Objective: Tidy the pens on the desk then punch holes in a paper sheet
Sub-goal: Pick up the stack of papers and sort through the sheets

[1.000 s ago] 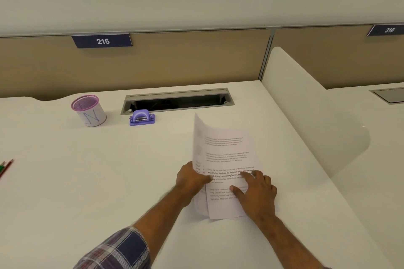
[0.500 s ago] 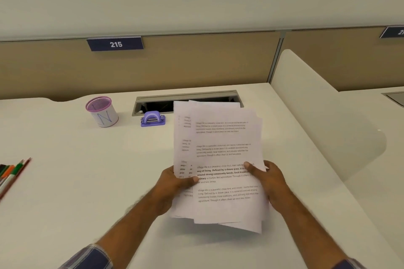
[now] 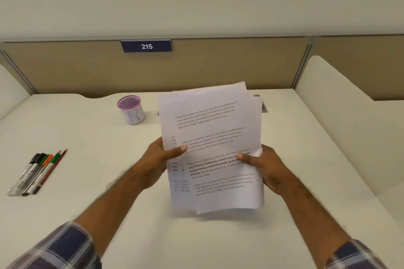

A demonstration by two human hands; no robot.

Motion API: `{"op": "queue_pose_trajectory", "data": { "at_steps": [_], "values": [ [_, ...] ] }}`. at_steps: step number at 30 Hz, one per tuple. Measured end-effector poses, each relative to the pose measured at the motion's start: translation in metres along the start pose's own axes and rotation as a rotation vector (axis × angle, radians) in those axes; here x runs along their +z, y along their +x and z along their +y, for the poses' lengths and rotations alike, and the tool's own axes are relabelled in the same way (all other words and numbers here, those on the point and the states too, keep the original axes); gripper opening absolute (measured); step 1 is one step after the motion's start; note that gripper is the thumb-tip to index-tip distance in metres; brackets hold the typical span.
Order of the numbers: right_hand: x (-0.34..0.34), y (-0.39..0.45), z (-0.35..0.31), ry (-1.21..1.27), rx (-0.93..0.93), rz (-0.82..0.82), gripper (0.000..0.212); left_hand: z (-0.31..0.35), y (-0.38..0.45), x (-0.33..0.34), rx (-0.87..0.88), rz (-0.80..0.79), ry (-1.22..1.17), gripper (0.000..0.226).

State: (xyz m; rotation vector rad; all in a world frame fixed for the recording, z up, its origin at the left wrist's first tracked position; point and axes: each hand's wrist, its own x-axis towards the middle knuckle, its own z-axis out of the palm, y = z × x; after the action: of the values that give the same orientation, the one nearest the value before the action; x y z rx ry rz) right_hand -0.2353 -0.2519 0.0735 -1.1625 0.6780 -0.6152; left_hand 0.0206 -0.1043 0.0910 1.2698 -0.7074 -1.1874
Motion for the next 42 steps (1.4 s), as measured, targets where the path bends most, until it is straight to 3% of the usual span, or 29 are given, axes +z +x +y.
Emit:
{"op": "queue_pose_trajectory", "data": {
  "at_steps": [5, 11, 16, 22, 28, 33, 42],
  "values": [
    [0.026, 0.005, -0.023, -0.142, -0.088, -0.017, 0.031, 0.022, -0.002, -0.011, 0.183, 0.173, 0.018, 0.045],
    [0.040, 0.007, -0.044, -0.249, -0.145, -0.085, 0.029, 0.027, -0.010, -0.027, 0.308, 0.189, 0.072, 0.031],
    [0.054, 0.011, -0.045, -0.262, -0.205, -0.041, 0.020, 0.031, -0.014, -0.037, 0.349, 0.161, 0.071, 0.036],
    [0.060, 0.007, -0.037, -0.266, -0.196, -0.058, 0.030, 0.027, -0.020, -0.045, 0.293, 0.105, 0.091, 0.038],
    [0.067, 0.004, -0.022, -0.276, -0.172, -0.021, 0.018, 0.016, -0.021, -0.045, 0.283, 0.140, 0.126, 0.042],
    [0.070, 0.001, -0.029, -0.245, -0.256, 0.022, 0.018, 0.023, -0.021, -0.044, 0.334, 0.126, 0.098, 0.036],
    [0.069, -0.001, -0.009, -0.232, -0.199, 0.084, 0.019, 0.013, -0.019, -0.034, 0.269, 0.139, 0.104, 0.028]
  ]
}}
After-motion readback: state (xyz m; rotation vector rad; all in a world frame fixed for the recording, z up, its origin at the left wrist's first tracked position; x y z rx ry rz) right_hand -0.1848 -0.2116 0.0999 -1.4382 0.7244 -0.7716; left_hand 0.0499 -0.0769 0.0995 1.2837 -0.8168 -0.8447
